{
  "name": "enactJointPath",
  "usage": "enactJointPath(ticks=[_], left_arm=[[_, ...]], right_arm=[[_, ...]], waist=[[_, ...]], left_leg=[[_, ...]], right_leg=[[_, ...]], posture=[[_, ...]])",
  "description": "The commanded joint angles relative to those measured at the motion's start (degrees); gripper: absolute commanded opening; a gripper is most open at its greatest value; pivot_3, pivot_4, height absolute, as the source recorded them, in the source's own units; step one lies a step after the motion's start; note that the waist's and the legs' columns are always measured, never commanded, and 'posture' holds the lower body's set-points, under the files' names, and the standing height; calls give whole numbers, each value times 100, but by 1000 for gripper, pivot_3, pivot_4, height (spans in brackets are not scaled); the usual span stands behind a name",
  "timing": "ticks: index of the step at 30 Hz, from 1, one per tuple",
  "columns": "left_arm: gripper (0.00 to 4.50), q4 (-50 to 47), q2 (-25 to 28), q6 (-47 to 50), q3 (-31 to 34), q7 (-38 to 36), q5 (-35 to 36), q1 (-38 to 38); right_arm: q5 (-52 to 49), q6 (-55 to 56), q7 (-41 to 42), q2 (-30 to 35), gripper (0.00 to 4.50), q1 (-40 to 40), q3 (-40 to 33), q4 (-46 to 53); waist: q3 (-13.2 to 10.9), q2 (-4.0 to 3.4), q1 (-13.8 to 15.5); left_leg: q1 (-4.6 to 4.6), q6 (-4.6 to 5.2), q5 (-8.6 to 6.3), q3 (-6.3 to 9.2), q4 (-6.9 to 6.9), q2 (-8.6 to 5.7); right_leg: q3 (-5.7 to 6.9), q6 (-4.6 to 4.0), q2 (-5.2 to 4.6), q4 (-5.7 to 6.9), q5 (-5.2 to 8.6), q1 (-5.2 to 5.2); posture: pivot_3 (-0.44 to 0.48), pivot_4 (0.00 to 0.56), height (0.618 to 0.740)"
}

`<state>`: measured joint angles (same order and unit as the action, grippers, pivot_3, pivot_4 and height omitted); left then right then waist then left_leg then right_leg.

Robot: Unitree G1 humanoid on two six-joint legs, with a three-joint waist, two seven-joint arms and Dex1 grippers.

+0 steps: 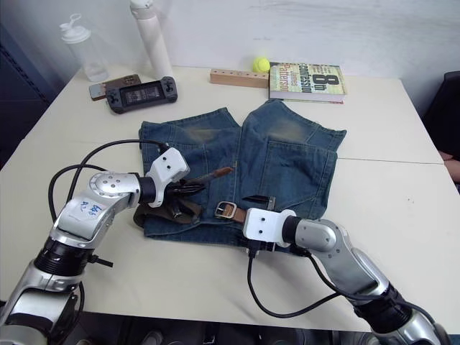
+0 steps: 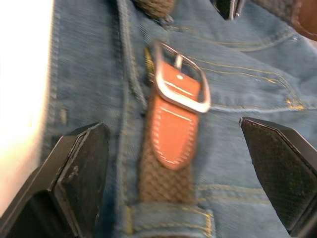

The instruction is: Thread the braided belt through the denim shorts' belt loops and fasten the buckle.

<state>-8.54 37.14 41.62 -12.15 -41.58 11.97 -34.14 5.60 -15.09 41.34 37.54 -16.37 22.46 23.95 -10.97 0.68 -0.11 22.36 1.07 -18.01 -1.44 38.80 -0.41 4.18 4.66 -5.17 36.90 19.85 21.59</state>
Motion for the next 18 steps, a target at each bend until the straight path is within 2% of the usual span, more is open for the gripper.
enactJointPath(ticks=[1,8,18], left_arm=[[0,-107,10,-106,15,-96,-74,-77],[0,-183,-14,-59,27,-105,-109,-23],[0,-303,-72,3,16,-74,-130,114]], right_arm=[[-149,-123,139,-106,4472,154,-59,52],[840,188,-502,-97,4472,48,-73,-389],[421,4,-535,-424,4472,-61,-664,-16]], waist=[[0,0,2],[0,0,-1],[1,0,3]], left_leg=[[0,0,0,0,0,0],[-3,0,0,-1,0,0],[-5,0,0,-4,7,0]], right_leg=[[-1,0,0,0,0,0],[-4,0,0,4,0,0],[-10,0,1,11,0,-1]], posture=[[0,150,738],[0,150,738],[0,150,738]])
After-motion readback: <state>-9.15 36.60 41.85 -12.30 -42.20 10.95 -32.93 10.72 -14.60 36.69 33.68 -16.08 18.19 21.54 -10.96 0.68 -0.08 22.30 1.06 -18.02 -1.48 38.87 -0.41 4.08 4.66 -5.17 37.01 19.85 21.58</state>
